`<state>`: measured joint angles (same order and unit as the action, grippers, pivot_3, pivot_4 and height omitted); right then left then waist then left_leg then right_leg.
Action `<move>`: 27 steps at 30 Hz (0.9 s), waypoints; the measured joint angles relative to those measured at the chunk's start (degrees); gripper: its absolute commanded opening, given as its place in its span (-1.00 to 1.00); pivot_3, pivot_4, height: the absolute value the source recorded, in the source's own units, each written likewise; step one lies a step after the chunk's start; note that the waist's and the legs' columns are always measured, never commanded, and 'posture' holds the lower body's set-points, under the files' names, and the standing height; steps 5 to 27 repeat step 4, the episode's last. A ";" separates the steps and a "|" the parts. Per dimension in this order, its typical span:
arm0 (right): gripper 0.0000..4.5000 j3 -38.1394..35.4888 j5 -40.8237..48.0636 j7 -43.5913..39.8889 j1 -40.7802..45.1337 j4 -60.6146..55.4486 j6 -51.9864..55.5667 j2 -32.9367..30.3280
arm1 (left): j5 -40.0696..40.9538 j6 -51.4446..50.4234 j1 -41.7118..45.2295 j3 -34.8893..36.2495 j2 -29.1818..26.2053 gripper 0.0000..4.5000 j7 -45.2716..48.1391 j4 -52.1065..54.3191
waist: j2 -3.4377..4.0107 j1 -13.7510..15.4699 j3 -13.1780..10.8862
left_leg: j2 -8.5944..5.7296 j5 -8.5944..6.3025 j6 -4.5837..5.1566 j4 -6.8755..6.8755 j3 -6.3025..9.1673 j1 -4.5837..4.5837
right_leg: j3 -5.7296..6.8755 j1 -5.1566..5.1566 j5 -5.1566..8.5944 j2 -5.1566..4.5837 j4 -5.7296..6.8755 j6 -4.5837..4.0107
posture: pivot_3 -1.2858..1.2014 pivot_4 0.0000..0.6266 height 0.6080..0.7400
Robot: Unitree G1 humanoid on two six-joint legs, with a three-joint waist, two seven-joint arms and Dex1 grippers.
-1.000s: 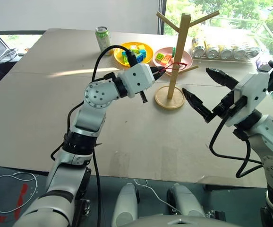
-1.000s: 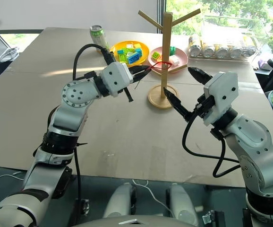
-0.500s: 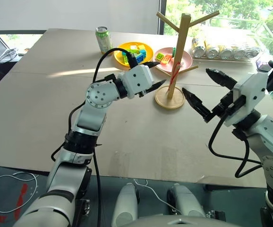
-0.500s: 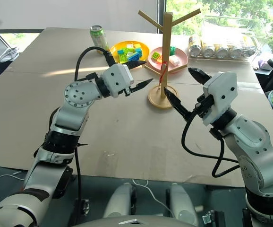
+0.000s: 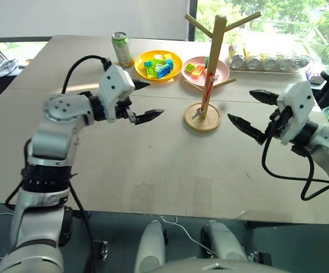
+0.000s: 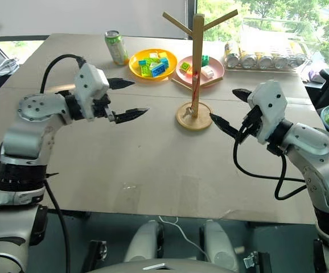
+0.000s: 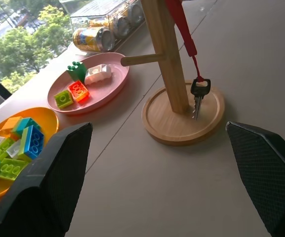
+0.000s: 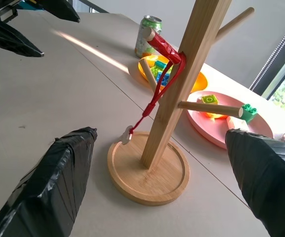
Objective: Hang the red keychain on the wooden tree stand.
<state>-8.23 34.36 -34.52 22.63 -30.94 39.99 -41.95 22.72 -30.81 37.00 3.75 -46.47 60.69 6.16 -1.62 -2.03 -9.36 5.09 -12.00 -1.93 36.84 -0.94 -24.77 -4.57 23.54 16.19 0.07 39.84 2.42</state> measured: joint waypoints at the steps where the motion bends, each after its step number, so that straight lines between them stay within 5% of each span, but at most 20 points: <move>1: 1.00 -0.38 0.81 -0.62 0.24 0.09 0.61 -0.65 | 1.41 -1.96 -0.02 0.86 -1.01 0.99 0.58 0.38 | 0.00 0.01 0.00 | 0.00 0.00 0.00 -0.01 0.01 0.00 | 0.01 0.00 0.00 0.00 -0.01 0.00 | 0.03 -0.52 0.89; 4: 1.00 -0.99 4.35 -3.92 0.52 0.47 3.49 -3.30 | 4.47 -6.91 -0.20 2.84 -4.28 0.99 1.66 0.67 | 0.00 -0.02 0.00 | 0.00 0.00 0.00 -0.01 0.01 0.02 | 0.02 0.00 0.01 0.00 0.00 0.00 | 0.03 -0.52 0.89; 27: 1.00 -0.99 4.35 -3.92 0.52 0.47 3.49 -3.30 | 4.47 -6.91 -0.20 2.84 -4.28 0.99 1.66 0.67 | 0.00 -0.02 0.00 | 0.00 0.00 0.00 -0.01 0.01 0.02 | 0.02 0.00 0.01 0.00 0.00 0.00 | 0.03 -0.52 0.89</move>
